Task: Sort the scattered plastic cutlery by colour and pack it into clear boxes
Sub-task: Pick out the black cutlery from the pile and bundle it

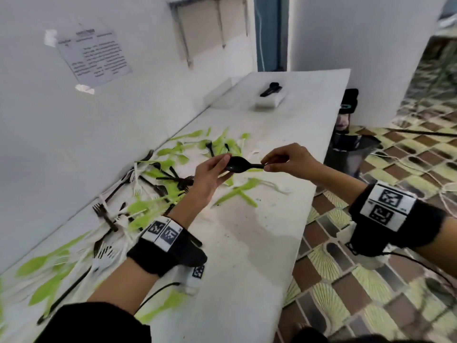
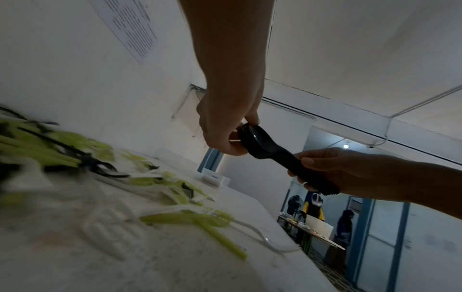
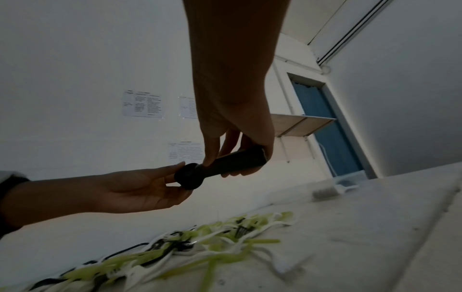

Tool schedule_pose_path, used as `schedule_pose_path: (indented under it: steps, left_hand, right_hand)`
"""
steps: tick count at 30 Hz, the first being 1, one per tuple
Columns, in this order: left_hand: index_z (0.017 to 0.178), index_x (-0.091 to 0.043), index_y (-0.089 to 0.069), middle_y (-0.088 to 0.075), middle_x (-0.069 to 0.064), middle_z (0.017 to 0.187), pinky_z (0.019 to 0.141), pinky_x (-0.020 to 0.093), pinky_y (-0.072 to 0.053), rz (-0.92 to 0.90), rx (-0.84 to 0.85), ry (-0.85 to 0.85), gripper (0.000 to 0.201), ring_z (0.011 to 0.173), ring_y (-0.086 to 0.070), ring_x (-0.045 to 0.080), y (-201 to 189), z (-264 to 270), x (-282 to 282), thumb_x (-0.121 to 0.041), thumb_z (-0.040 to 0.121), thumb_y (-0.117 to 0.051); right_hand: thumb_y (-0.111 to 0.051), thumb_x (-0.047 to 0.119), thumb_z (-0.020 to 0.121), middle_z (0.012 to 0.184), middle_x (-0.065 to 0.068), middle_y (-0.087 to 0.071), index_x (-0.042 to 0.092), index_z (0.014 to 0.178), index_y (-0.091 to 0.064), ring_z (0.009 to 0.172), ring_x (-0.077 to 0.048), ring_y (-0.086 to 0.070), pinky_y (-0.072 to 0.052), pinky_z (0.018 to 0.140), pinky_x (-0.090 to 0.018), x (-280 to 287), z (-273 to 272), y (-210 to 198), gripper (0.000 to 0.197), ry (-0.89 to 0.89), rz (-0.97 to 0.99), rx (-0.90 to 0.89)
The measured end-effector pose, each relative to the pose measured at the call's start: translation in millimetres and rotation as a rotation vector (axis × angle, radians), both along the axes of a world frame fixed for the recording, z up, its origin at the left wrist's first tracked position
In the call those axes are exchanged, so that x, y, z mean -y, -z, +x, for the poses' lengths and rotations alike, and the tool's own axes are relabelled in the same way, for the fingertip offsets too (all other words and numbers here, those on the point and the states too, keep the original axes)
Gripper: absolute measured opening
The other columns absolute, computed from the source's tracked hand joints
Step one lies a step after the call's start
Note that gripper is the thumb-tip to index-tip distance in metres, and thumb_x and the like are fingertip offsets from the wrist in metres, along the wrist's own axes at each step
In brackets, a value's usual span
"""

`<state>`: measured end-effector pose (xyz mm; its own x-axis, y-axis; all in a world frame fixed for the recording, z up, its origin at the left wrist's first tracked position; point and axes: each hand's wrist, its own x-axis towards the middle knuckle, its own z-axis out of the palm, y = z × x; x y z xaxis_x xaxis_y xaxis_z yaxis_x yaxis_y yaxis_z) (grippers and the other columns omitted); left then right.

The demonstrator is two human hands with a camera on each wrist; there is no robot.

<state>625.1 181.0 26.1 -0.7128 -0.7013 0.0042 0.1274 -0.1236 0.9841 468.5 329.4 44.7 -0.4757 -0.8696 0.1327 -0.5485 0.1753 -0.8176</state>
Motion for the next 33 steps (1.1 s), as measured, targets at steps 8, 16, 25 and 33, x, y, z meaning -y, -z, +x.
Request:
schedule_pose_path:
  steps: [8, 16, 25, 33]
  left_hand:
    - [0.092, -0.011, -0.064, -0.071, -0.006, 0.077, 0.072, 0.021, -0.056, 0.043, 0.011, 0.089, 0.008, 0.076, -0.068, 0.007, -1.3, -94.9, -0.5, -0.011, 0.092, -0.056]
    - [0.092, -0.013, -0.066, -0.069, -0.006, 0.079, 0.069, 0.018, -0.053, -0.036, 0.062, 0.169, 0.008, 0.075, -0.065, 0.005, -13.9, -219.8, 13.5, -0.016, 0.091, -0.058]
    - [0.092, -0.012, -0.066, -0.068, -0.002, 0.083, 0.07, 0.019, -0.054, -0.015, 0.107, 0.161, 0.008, 0.078, -0.066, 0.009, 0.5, -318.7, 37.4, -0.016, 0.09, -0.059]
    - [0.092, -0.011, -0.066, -0.067, 0.0, 0.087, 0.072, 0.021, -0.056, 0.031, 0.156, 0.133, 0.008, 0.082, -0.065, 0.012, 7.8, -390.8, 69.6, -0.015, 0.09, -0.059]
  right_hand:
    - [-0.074, 0.017, 0.078, 0.073, 0.008, -0.068, 0.024, 0.085, -0.069, 0.065, 0.004, -0.058, -0.044, 0.07, -0.019, -14.4, -85.2, 7.0, 0.011, 0.054, -0.005, 0.041]
    - [-0.065, 0.009, 0.085, 0.084, -0.001, -0.067, 0.017, 0.094, -0.066, 0.074, -0.006, -0.057, -0.048, 0.071, -0.022, -15.7, -187.5, 12.2, 0.011, 0.094, -0.047, 0.164]
    - [-0.065, 0.012, 0.085, 0.084, 0.002, -0.068, 0.017, 0.094, -0.066, 0.076, -0.003, -0.059, -0.049, 0.072, -0.022, 4.5, -291.1, 18.3, 0.01, 0.056, 0.016, 0.183]
    - [-0.065, 0.011, 0.085, 0.082, 0.001, -0.068, 0.016, 0.093, -0.067, 0.074, -0.004, -0.058, -0.049, 0.072, -0.023, 40.9, -363.8, 27.3, 0.009, 0.065, 0.021, 0.207]
